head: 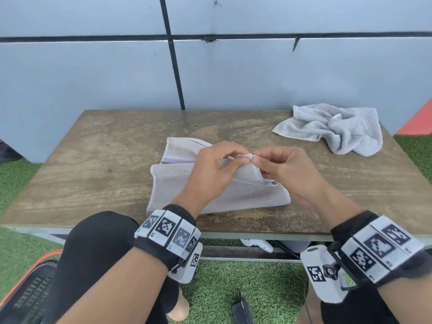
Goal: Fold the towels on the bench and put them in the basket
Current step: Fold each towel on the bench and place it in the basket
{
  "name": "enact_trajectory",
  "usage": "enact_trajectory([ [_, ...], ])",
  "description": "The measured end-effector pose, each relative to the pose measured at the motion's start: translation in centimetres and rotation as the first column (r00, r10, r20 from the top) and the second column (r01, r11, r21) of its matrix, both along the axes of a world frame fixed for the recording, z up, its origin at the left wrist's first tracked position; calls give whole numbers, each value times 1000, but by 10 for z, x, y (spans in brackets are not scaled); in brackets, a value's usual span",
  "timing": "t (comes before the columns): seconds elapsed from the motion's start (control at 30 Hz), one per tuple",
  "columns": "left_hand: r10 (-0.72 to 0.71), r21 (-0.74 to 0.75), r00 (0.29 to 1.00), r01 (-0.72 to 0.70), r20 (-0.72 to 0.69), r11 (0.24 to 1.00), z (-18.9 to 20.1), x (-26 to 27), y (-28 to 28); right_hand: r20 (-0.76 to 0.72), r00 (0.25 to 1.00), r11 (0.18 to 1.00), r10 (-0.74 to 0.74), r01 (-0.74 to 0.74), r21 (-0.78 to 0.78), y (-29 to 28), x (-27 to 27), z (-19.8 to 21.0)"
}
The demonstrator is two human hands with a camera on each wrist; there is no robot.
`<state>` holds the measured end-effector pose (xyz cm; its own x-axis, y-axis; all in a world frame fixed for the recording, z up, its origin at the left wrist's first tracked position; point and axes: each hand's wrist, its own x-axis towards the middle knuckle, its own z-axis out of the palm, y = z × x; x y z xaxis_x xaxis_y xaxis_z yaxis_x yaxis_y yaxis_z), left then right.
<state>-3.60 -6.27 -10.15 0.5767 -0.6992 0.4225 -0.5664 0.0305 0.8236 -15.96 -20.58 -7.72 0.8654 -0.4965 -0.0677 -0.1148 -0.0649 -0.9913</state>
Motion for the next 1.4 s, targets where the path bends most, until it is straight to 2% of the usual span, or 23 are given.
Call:
enact_trajectory([
  [0.23, 9, -47, 1000, -10, -24, 999, 5, 4, 3, -6, 998, 996, -64, 64, 57, 1, 7, 0],
  [0.37, -4, -55, 999, 2, -35, 998, 7, 2, 6, 17, 992, 992, -125, 125, -9, 5, 10, 2],
  [0.57, 63, -46, 996, -66, -64, 997, 4, 3, 8, 49, 992, 987, -116, 121, -108, 12, 13, 4],
  [0.77, 88, -26, 984, -93, -152, 995, 2, 2, 11, 65, 994, 988, -93, 100, -117, 17, 15, 2],
  [1.0, 110, -6, 977, -112, -183, 994, 0, 0, 11, 71, 993, 986, -91, 99, -131, 20, 17, 0],
  [1.4, 112, -1, 980, -113, -167, 994, 1, -5, 9, 31, 998, 991, -62, 66, -116, 18, 15, 0],
])
